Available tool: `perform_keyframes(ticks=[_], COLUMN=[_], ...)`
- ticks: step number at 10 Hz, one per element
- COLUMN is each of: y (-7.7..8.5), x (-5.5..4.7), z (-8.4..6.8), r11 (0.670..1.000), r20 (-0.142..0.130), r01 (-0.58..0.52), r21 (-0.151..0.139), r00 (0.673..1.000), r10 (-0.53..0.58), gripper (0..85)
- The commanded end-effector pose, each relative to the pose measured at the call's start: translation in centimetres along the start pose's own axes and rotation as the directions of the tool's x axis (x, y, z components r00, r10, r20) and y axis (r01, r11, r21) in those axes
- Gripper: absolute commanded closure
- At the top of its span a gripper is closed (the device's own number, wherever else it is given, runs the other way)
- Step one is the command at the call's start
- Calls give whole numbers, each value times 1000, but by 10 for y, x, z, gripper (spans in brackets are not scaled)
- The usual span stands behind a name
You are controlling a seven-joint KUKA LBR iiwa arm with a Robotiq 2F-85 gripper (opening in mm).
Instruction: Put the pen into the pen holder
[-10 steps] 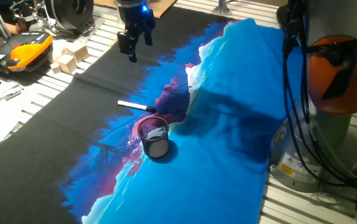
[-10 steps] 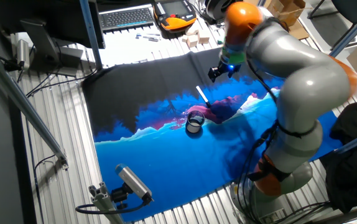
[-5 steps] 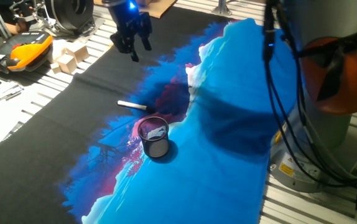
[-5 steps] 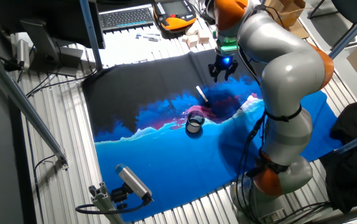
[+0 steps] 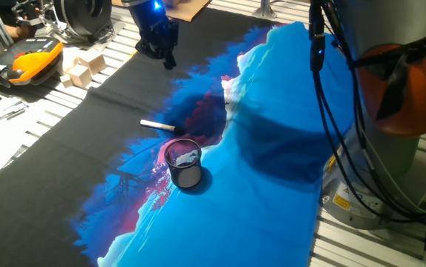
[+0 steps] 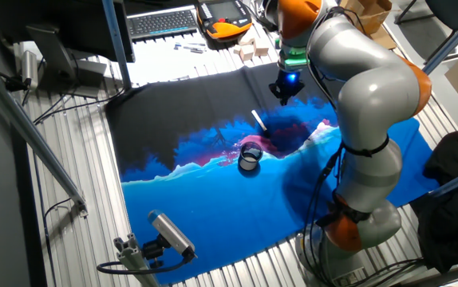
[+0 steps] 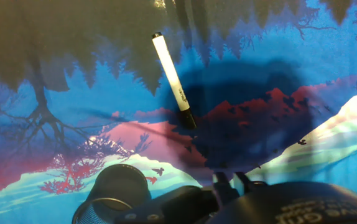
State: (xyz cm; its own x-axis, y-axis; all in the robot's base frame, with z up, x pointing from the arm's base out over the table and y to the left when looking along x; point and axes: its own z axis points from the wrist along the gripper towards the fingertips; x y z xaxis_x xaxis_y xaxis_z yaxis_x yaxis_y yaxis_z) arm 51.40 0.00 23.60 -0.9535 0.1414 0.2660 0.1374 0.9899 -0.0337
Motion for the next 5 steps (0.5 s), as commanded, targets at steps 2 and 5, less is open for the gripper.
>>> perform_keyframes(ticks=[2, 5], y=[0, -1], x=[0, 0], z=[0, -1], r11=[1000, 995], r20=[-2, -34], r01=[4, 95], r21=[6, 1], r00=[1000, 995], r10=[-4, -95], gripper=[850, 850])
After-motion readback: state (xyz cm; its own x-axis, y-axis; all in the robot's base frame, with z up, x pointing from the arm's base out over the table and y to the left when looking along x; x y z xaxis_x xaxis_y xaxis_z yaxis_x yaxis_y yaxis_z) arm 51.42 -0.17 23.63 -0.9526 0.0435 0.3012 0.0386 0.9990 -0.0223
